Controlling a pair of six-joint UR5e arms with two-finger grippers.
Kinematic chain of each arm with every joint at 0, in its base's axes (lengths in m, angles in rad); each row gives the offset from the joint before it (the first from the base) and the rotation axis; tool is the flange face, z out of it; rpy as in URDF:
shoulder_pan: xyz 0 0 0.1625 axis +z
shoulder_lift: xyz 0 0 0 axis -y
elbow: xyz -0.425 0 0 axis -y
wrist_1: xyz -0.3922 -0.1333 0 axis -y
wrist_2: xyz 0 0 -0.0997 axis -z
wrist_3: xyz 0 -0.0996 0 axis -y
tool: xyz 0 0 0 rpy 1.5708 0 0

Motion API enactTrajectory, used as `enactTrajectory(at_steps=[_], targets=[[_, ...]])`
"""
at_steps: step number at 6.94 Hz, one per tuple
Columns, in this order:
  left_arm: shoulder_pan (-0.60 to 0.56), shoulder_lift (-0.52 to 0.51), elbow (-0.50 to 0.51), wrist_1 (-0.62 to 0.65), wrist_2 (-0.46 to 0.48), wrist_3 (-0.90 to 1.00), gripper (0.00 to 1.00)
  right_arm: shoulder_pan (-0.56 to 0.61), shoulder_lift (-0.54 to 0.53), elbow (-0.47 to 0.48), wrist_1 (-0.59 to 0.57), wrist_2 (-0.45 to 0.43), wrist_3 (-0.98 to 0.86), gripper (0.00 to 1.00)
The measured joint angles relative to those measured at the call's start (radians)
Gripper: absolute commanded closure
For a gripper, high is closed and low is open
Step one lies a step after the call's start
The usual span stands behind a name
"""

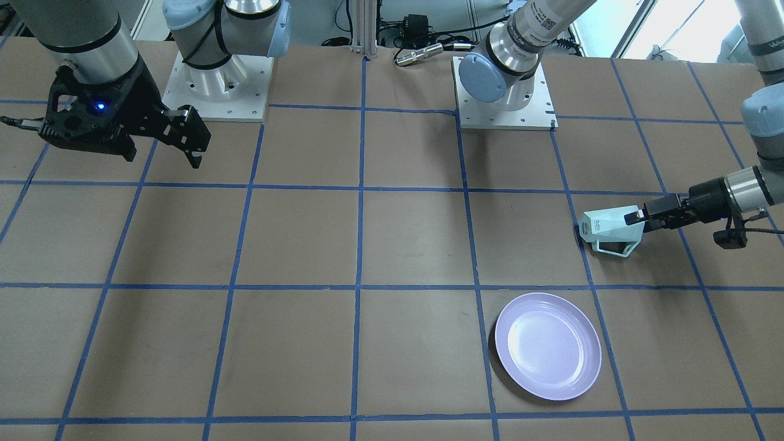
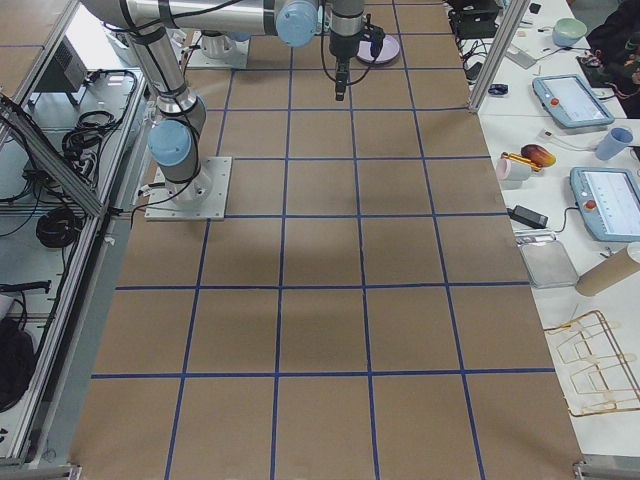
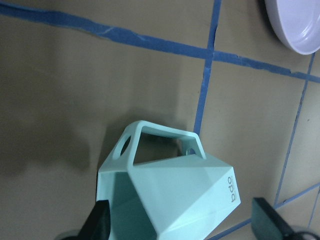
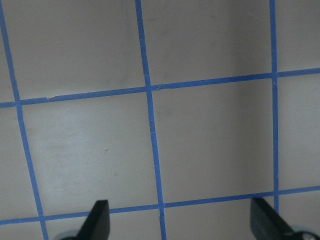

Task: Flip cup and place on plate
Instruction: 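Close the left gripper on the cup's open rim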

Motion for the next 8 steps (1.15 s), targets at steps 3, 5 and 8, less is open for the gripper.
enactTrajectory(at_steps=[3, 5, 8], targets=[[-0.001, -0.024, 0.000, -0.034, -0.033, -0.002, 0.00, 0.000, 0.000, 0.000, 0.000, 0.000, 0.000, 0.00], [-0.001, -0.035, -0.004, -0.050, -0.066, -0.001, 0.88, 0.000, 0.000, 0.000, 0.000, 0.000, 0.000, 0.00], [-0.001, -0.037, -0.007, -0.058, -0.083, -0.012, 1.00, 0.000, 0.000, 0.000, 0.000, 0.000, 0.000, 0.00]])
